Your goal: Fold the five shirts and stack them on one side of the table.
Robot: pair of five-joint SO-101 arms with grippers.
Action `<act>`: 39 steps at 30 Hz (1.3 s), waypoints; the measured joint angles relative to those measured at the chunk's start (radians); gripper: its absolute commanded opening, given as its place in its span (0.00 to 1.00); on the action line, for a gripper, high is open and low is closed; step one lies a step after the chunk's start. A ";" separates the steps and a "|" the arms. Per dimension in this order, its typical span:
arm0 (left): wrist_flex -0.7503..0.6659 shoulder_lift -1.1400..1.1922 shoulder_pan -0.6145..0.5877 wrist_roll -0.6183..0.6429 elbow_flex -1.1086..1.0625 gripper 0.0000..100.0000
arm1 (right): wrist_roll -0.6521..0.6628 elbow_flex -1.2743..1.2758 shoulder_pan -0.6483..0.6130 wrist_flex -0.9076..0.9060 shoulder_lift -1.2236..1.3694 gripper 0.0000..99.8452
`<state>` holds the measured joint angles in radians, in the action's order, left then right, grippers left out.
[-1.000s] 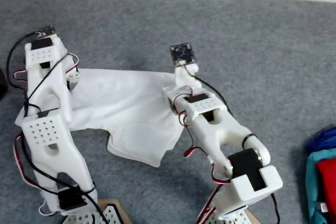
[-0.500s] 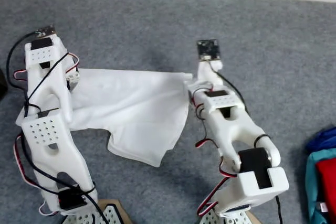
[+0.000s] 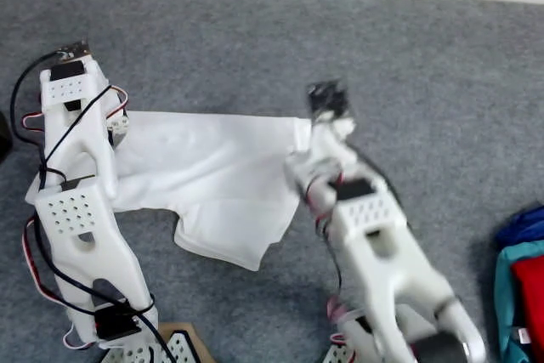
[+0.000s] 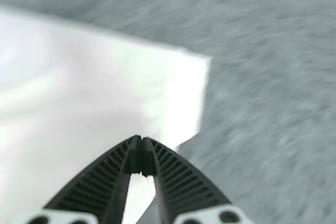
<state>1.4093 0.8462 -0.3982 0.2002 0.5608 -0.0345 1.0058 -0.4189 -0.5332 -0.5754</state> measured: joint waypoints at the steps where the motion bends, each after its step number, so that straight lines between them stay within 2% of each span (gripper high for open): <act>1: 0.000 0.000 0.000 0.000 0.000 0.01 | 0.000 0.043 -0.023 -0.025 -0.063 0.01; 6: 0.000 0.000 0.000 0.000 0.000 0.01 | 0.002 0.199 -0.126 -0.184 -0.348 0.02; 13: 0.000 0.000 0.000 0.000 0.000 0.01 | 0.078 0.241 -0.270 -0.431 -0.485 0.16; 22: 0.000 0.000 0.000 0.000 0.000 0.01 | 0.092 0.241 -0.284 -0.450 -0.489 0.23; 26: 0.000 0.000 0.000 0.000 0.000 0.01 | 0.040 0.235 -0.295 -0.408 -0.384 0.23; 34: 0.000 0.000 0.000 0.000 0.000 0.01 | -0.048 -0.006 -0.347 -0.394 0.077 0.23; 39: 0.000 0.000 0.000 0.000 0.000 0.01 | -0.048 -0.057 -0.390 -0.390 0.129 0.23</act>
<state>1.4093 0.8462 -0.3982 0.2002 0.5608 -0.0821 0.9490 -0.8086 -0.9229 -0.4465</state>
